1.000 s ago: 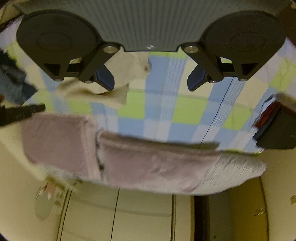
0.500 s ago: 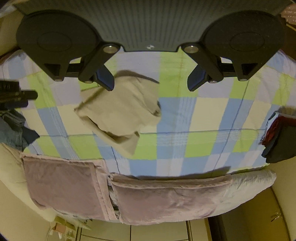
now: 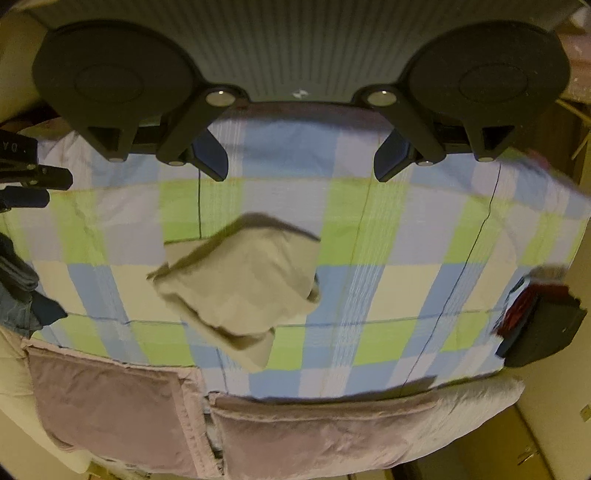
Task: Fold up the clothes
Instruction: 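Carry the cream shirt with the right gripper and drop it on the open bed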
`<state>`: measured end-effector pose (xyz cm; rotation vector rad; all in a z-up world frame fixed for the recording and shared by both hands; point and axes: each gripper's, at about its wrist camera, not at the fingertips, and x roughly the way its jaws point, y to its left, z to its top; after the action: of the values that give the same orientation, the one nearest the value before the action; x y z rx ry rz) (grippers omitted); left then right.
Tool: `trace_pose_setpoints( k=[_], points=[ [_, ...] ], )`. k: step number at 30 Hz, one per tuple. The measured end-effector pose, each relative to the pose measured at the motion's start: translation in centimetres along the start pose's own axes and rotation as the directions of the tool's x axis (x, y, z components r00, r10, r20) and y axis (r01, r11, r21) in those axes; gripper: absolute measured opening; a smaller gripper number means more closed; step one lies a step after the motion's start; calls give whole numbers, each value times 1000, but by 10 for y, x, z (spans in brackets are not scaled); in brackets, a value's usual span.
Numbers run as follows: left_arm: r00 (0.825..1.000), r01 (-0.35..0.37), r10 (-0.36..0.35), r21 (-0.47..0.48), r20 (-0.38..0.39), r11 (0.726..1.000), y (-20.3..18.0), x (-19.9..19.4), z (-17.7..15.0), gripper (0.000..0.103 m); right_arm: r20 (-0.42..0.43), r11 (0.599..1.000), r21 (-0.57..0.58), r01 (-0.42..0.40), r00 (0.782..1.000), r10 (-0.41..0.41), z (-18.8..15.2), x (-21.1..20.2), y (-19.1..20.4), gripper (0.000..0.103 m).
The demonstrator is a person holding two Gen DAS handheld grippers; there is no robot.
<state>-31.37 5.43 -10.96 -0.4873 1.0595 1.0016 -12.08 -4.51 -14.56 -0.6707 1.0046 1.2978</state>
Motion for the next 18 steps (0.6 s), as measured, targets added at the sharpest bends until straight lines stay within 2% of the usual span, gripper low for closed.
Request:
trace_pose_setpoints(
  k=[6, 18],
  points=[
    [1000, -15, 15, -22, 5, 1000, 3, -19, -25, 84, -12, 1000, -6, -25, 1000, 25, -21, -7, 7, 40],
    [998, 12, -11, -23, 59, 1000, 16, -35, -31, 84, 62, 1000, 5, -21, 998, 21, -29, -27, 17, 40]
  ],
)
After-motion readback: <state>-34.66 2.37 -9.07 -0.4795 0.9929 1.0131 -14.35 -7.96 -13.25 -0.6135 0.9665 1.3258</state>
